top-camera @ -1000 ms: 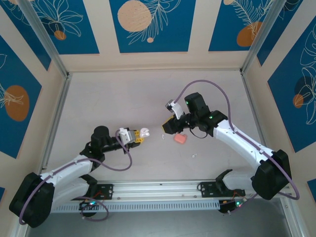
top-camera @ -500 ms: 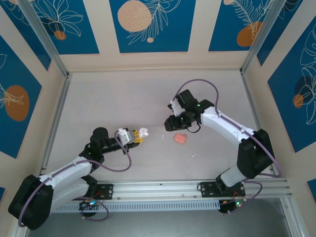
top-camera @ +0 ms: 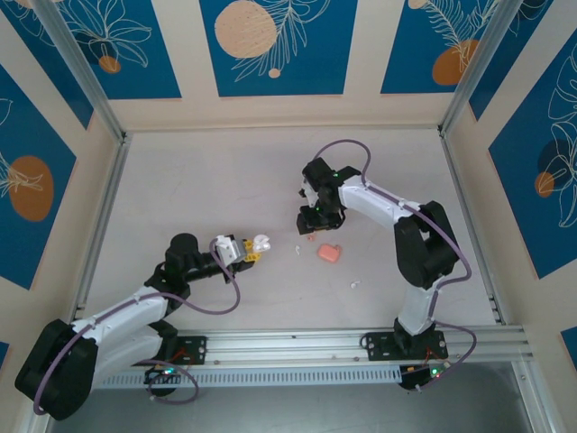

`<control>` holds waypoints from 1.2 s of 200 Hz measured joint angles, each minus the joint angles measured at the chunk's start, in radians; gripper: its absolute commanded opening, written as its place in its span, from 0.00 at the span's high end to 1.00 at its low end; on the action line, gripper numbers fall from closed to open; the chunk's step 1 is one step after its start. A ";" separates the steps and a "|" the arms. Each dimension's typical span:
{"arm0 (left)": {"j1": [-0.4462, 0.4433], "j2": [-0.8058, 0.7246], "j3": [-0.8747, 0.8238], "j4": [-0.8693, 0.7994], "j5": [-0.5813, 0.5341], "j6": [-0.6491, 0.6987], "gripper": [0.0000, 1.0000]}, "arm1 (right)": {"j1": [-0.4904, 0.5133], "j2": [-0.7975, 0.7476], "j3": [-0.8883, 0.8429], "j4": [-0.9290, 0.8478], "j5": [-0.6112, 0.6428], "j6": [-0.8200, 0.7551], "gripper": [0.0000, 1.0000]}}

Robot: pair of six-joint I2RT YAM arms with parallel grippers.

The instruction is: Insert the wireless bluetooth earbuds into the charging case

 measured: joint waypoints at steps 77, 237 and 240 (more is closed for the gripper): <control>0.000 -0.028 0.000 -0.027 -0.012 0.001 0.83 | 0.020 0.078 0.040 -0.029 0.016 -0.023 0.55; 0.000 -0.065 -0.007 -0.047 -0.013 0.000 0.83 | 0.091 0.092 0.105 -0.107 -0.004 -0.011 0.61; 0.000 -0.065 -0.007 -0.046 -0.013 0.000 0.83 | 0.092 0.095 0.108 -0.108 -0.004 -0.011 0.61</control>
